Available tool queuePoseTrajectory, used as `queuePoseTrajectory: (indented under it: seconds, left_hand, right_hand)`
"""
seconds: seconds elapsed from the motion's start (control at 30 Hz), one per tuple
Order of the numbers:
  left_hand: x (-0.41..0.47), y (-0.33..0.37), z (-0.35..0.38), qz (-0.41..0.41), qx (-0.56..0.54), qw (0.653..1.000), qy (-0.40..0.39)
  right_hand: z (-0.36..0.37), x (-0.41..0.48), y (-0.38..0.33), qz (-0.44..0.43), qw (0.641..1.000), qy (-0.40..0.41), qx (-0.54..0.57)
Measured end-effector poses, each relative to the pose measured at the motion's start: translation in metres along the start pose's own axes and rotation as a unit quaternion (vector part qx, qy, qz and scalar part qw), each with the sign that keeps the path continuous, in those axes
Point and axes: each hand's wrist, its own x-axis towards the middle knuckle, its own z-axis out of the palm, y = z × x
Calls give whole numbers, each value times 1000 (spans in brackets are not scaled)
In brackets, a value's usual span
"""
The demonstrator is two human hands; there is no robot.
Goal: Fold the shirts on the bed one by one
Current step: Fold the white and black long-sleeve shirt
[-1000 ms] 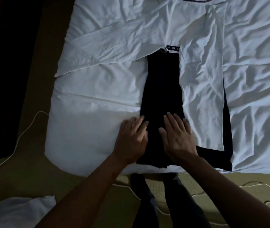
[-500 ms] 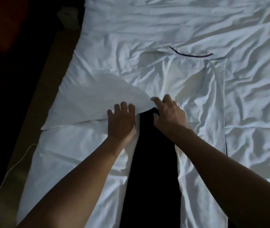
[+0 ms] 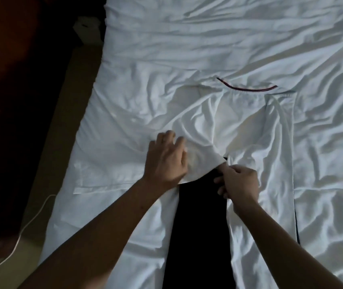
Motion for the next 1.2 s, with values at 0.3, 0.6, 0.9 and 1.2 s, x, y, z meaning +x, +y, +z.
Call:
queuePoseTrajectory:
  seconds: [0.3,0.6,0.9,1.2]
  left_hand:
    - [27,-73,-25,-121,62,938,-319]
    - [-17,-106,-42,-18,-164,915,-368]
    - [-65,-26,-86,-221,-624,634,-400]
    - [-120,31,-21,-422,-640,514,-386]
  right_hand:
    - [33,-6,-24,118,975,-69,177]
    - [17,0,-29,152,929,-118,315]
    - [7,7,-21,145,925,-105,335]
    - [-37,-19,38,177,945,-257,96]
